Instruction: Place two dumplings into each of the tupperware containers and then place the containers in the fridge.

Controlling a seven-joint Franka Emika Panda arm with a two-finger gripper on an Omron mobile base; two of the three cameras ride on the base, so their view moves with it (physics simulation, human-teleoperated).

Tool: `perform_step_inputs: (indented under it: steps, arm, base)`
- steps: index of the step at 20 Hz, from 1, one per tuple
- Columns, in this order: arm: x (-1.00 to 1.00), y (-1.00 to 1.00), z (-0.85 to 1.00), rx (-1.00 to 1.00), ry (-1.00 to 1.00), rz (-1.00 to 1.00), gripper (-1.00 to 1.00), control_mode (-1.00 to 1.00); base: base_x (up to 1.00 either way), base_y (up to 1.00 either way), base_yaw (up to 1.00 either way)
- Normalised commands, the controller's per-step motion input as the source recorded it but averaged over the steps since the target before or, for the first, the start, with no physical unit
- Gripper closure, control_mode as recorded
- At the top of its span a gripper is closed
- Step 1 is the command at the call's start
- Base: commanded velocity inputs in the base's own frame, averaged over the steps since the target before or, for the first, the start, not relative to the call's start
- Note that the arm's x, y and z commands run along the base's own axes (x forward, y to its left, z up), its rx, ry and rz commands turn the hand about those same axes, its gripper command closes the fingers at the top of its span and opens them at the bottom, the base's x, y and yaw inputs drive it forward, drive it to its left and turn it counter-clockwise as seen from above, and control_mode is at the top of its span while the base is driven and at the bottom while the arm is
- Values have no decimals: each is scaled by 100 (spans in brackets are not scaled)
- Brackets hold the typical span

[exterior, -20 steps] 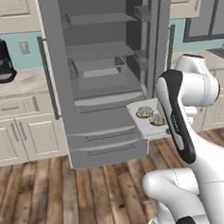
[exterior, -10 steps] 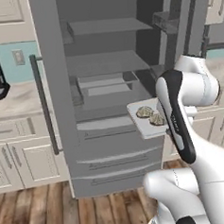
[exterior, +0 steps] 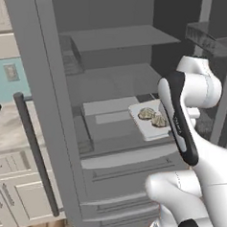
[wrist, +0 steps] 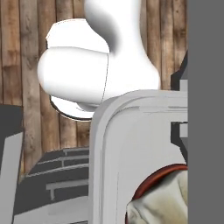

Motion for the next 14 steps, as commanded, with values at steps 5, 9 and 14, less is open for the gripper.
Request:
perform_step_inputs:
  steps: [5, 9, 14]
  arm:
    - [0, 0, 0, 0, 0, 0, 100, 100]
    - [0, 0, 0, 0, 0, 0, 100, 100]
    - [0, 0, 0, 0, 0, 0, 100, 100]
  base:
    - [74, 0, 0]
    - [61, 0, 0]
    - [70, 0, 0]
